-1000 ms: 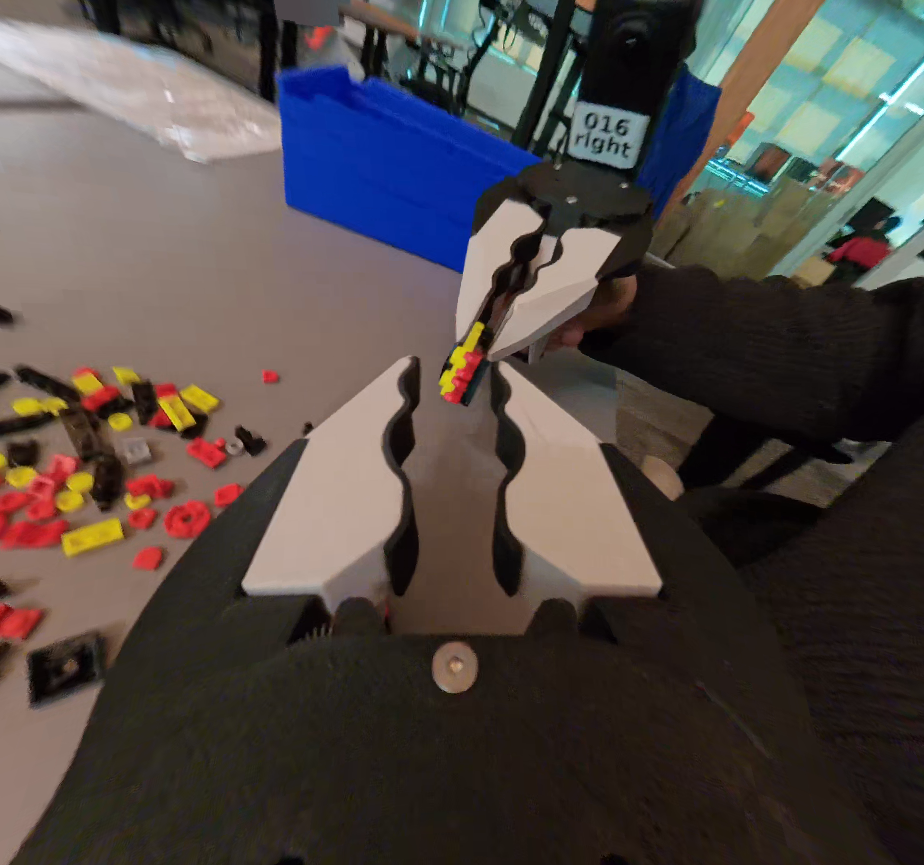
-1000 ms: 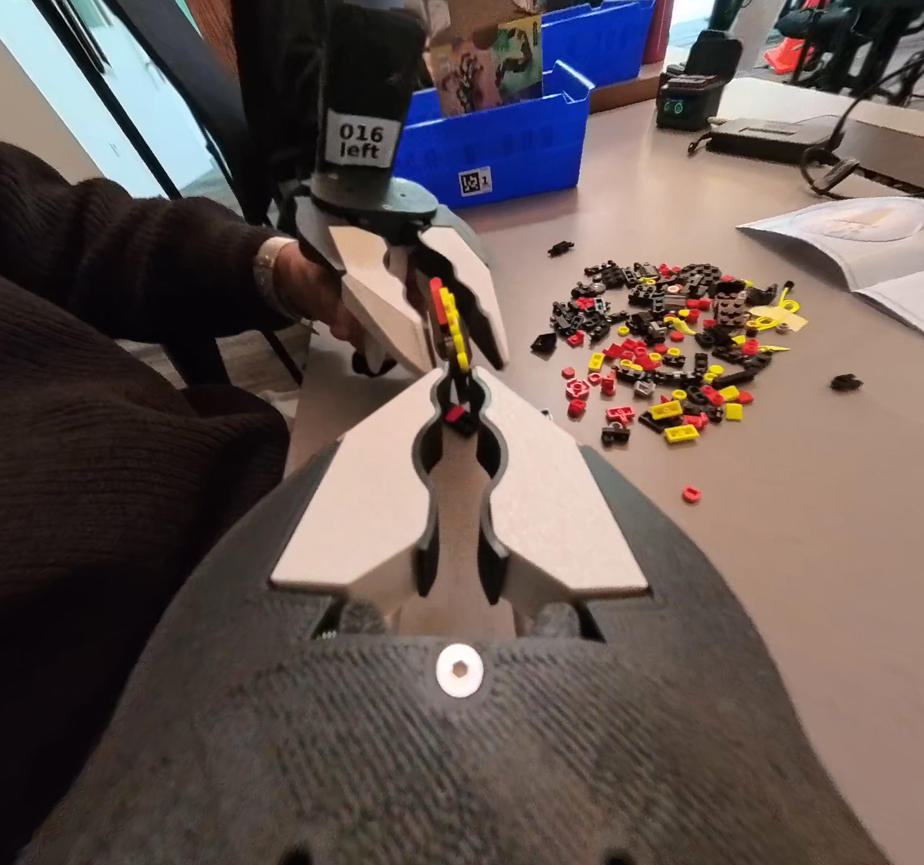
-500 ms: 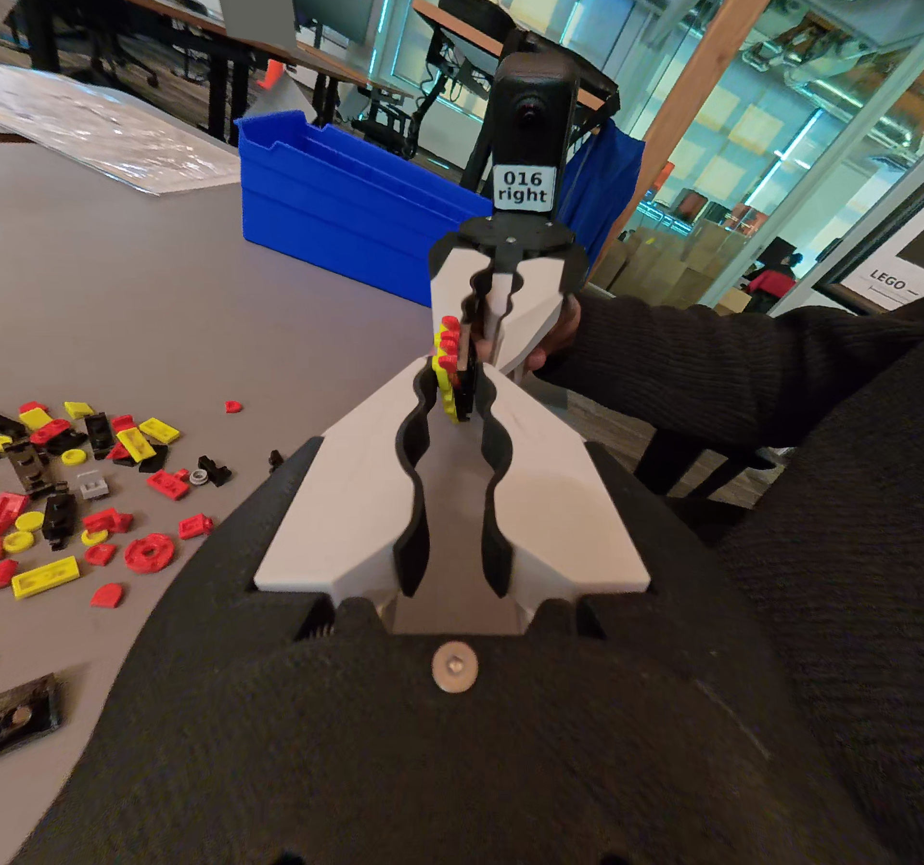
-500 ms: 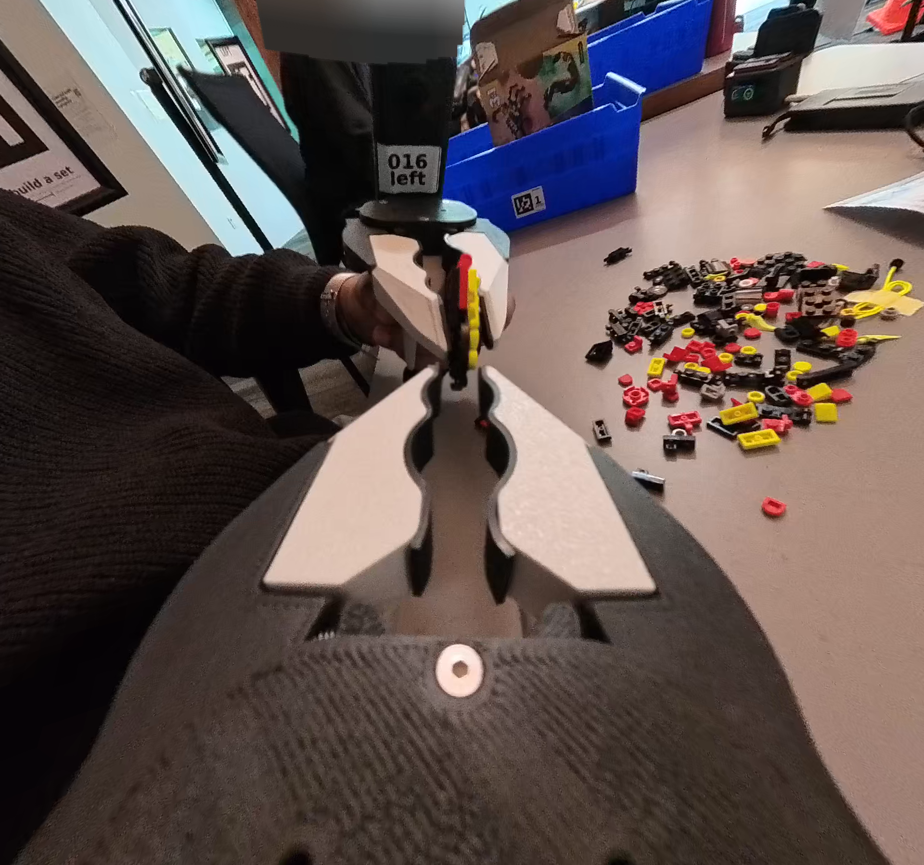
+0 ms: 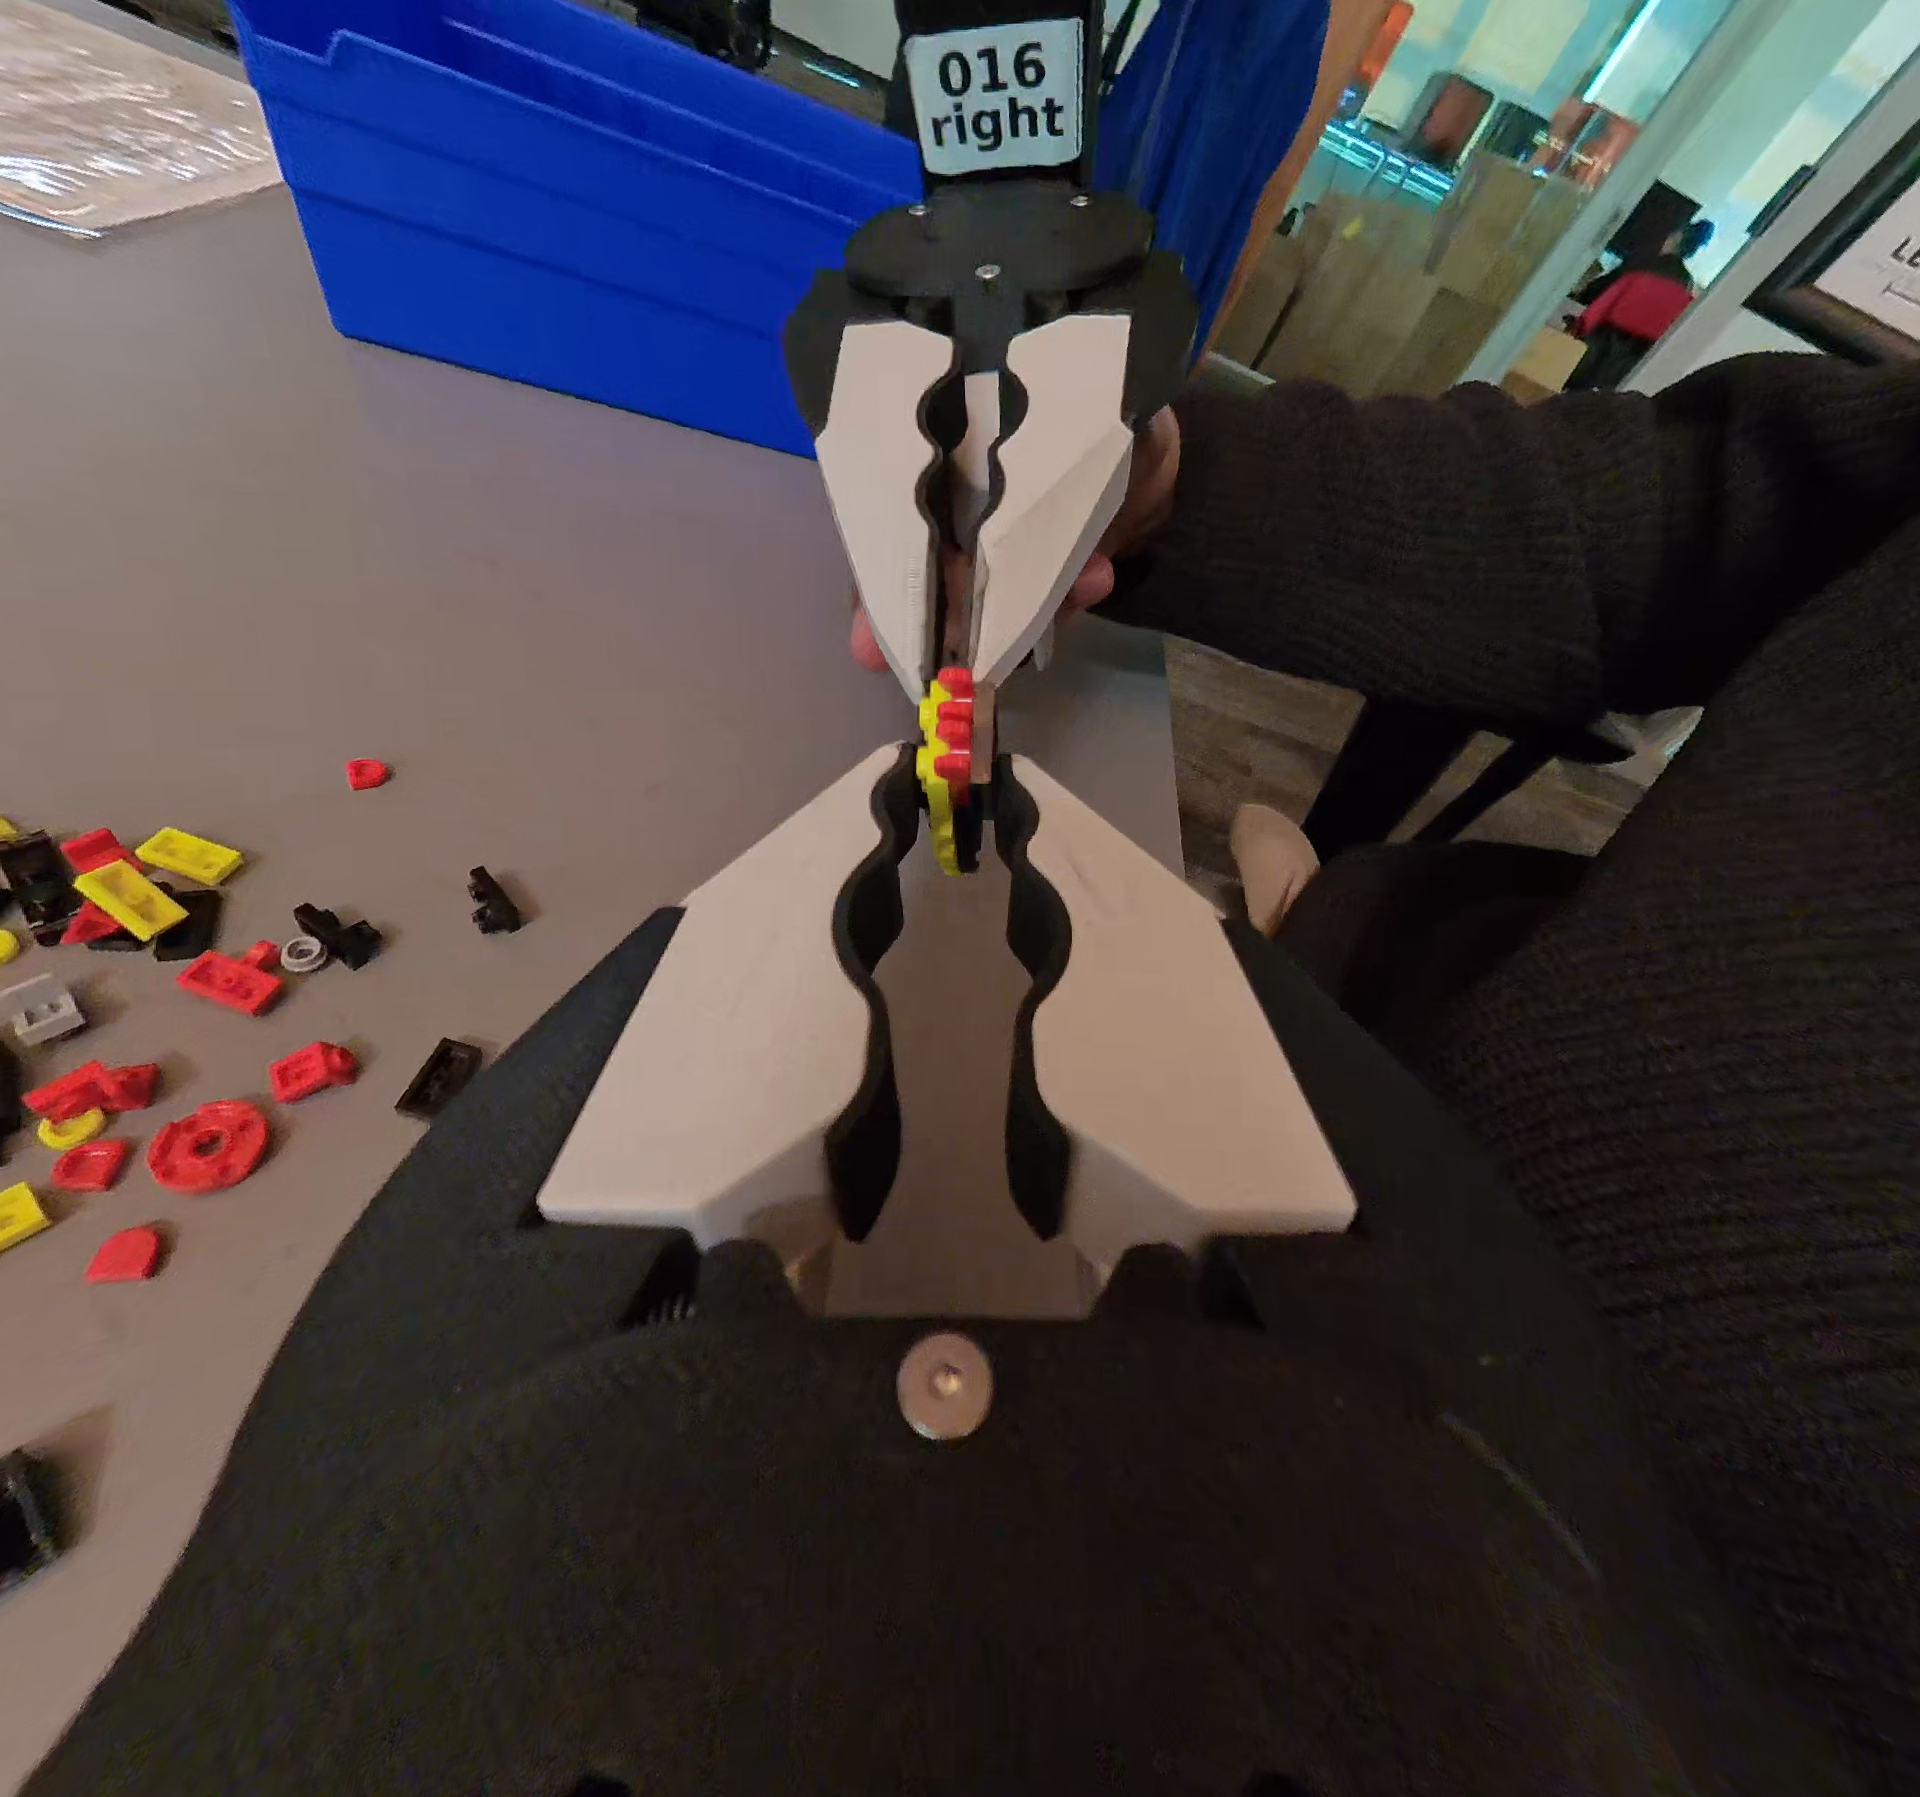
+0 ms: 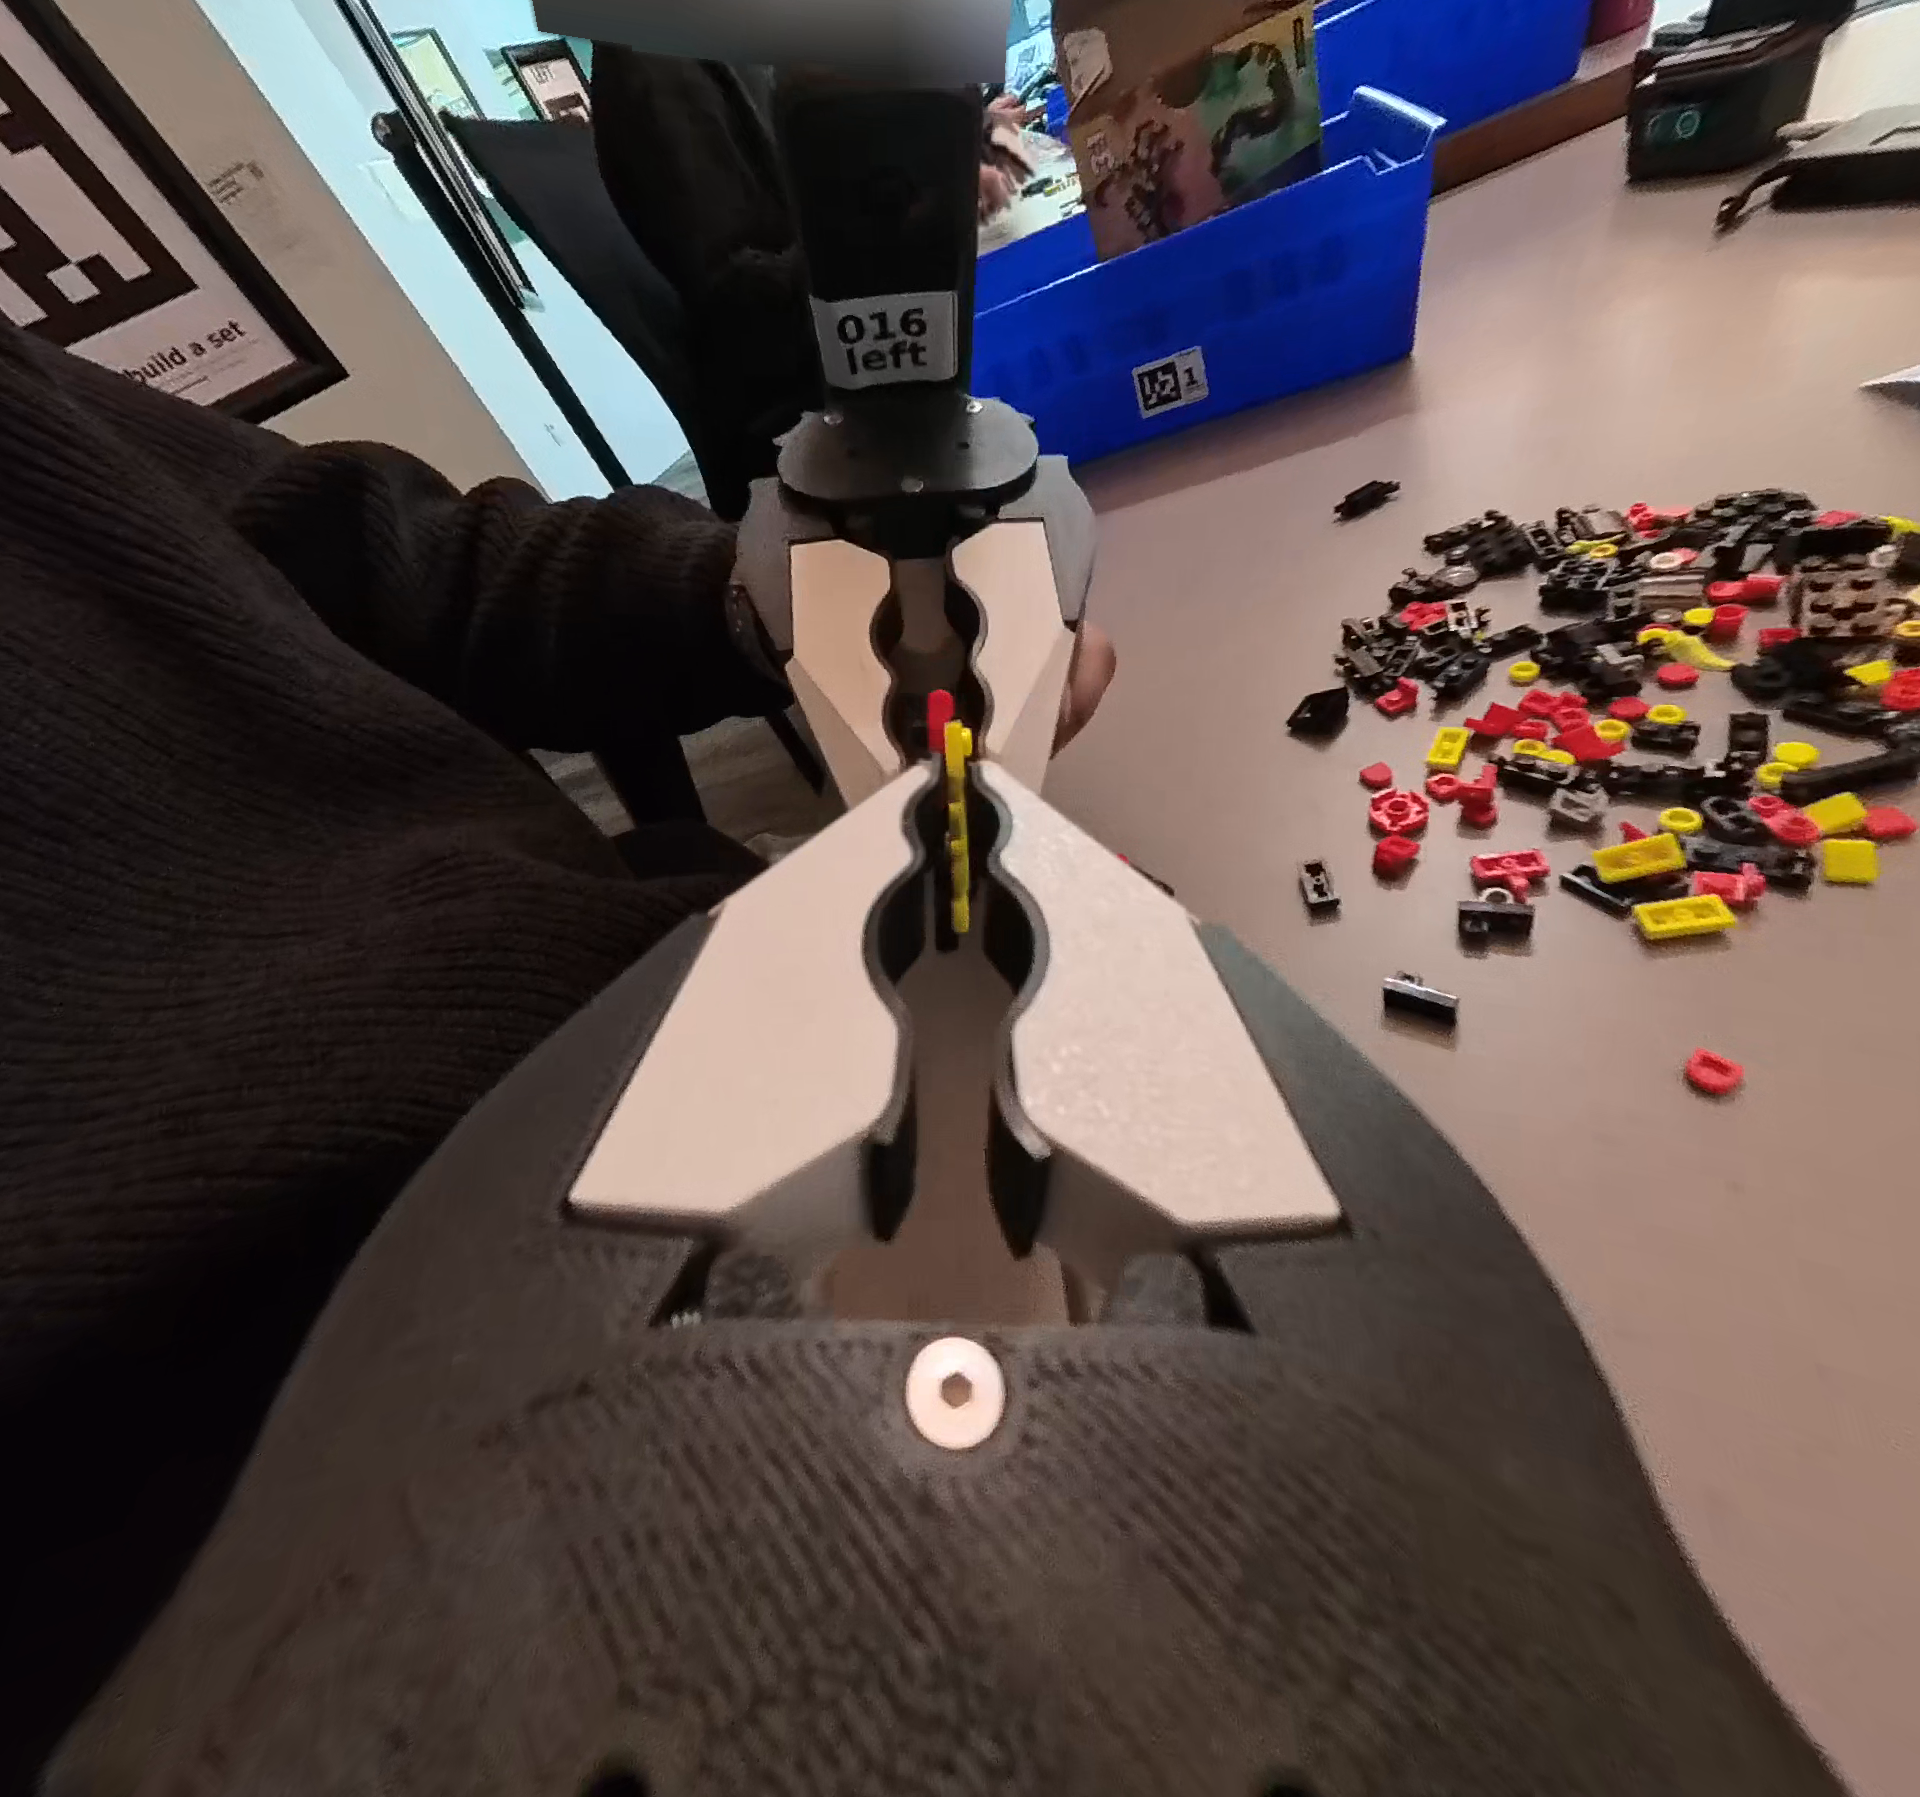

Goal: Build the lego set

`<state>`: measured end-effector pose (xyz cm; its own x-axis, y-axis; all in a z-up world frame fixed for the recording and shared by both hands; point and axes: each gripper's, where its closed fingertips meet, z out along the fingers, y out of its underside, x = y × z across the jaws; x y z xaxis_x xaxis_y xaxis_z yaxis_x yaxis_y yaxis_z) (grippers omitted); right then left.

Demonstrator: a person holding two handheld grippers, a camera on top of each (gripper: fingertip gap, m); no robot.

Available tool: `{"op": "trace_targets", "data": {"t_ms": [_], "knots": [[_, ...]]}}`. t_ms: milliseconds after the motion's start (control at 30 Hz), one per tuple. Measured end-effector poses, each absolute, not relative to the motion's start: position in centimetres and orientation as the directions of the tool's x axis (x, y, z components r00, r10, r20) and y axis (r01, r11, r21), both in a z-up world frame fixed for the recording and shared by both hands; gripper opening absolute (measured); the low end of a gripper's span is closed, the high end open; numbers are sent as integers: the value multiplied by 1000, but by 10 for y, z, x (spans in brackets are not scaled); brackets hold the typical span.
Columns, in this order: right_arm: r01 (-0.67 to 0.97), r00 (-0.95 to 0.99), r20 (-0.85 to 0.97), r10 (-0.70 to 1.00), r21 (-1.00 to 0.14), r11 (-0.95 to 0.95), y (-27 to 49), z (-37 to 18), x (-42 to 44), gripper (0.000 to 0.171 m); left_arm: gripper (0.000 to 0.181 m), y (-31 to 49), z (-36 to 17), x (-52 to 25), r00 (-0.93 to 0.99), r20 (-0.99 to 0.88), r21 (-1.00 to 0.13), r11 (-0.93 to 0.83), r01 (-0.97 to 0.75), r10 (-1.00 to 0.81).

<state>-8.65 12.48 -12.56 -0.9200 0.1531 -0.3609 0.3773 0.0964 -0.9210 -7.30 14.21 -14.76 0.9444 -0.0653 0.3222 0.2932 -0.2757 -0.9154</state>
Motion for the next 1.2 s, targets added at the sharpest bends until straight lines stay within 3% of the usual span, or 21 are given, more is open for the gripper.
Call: {"op": "trace_targets", "data": {"t_ms": [567,700,833,1200], "knots": [[365,-913,-356,197,-931,8,136,-112,-99,1,8,138,-135,-85,915,401,-903,-185,387,-49],[394,-906,-386,172,-919,9,134,-113,-97,11,7,137,-130,-82,902,423,-898,-173,405,-84],[388,-911,-383,151,-922,6,133,-111,-93,1,7,136,-129,-80,897,430,-896,-173,410,-103],[321,-930,-303,210,-945,55,131,-108,-95,1,6,133,-126,-84,936,345,-928,-172,330,-63]]}}
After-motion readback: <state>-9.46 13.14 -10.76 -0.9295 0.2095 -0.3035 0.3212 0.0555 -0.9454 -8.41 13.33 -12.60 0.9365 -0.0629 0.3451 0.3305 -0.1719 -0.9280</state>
